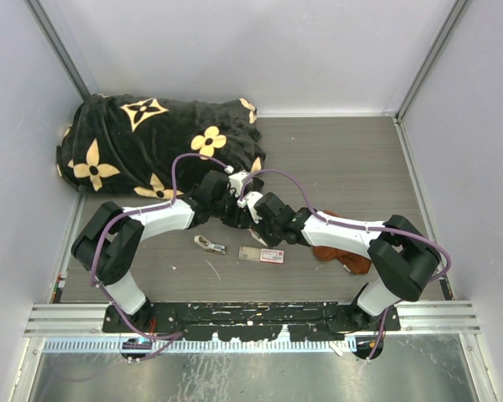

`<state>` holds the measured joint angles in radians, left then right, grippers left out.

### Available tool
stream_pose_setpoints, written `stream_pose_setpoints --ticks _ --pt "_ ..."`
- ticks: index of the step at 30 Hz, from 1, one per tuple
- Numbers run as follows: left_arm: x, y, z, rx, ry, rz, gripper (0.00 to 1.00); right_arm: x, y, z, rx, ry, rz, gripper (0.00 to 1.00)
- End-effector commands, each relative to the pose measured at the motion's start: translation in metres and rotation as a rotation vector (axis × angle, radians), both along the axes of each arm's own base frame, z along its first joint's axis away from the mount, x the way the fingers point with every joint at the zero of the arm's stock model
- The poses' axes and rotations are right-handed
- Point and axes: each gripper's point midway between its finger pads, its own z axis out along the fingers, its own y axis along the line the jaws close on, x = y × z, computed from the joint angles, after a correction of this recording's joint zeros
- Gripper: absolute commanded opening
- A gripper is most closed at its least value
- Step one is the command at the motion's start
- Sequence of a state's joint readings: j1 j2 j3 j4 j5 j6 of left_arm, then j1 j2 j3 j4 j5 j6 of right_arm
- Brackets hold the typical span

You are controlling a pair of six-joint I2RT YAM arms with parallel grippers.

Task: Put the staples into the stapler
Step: Install the staple into the stapler.

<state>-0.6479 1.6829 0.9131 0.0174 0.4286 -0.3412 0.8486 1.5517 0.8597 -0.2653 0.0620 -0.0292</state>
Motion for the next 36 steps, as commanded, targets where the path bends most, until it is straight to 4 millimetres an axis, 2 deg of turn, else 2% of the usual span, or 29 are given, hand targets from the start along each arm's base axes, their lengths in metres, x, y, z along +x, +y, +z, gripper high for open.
stream_pose_setpoints --ticks 1,12,19,24,30,36 --pt "0.007 -0.017 0.024 -0.054 -0.074 -0.052 0.26 0.014 0.007 0.015 0.031 -0.051 -0.014 0.29" --pt "0.008 -0.016 0.025 -0.055 -0.076 -0.051 0.26 0.015 0.009 0.022 0.059 -0.060 -0.025 0.41" --pt "0.008 -0.016 0.027 -0.058 -0.076 -0.045 0.29 0.018 0.010 0.043 0.148 -0.070 -0.057 0.48" --pt "0.007 -0.017 0.029 -0.067 -0.069 -0.039 0.42 0.026 0.001 0.057 0.227 -0.091 -0.121 0.49" --pt "0.007 -0.017 0.036 -0.088 -0.065 -0.020 0.66 0.030 -0.021 0.061 0.340 -0.080 -0.259 0.51" --pt "0.004 -0.021 0.046 -0.128 -0.058 -0.021 0.73 0.017 -0.029 0.049 0.483 0.024 -0.490 0.53"
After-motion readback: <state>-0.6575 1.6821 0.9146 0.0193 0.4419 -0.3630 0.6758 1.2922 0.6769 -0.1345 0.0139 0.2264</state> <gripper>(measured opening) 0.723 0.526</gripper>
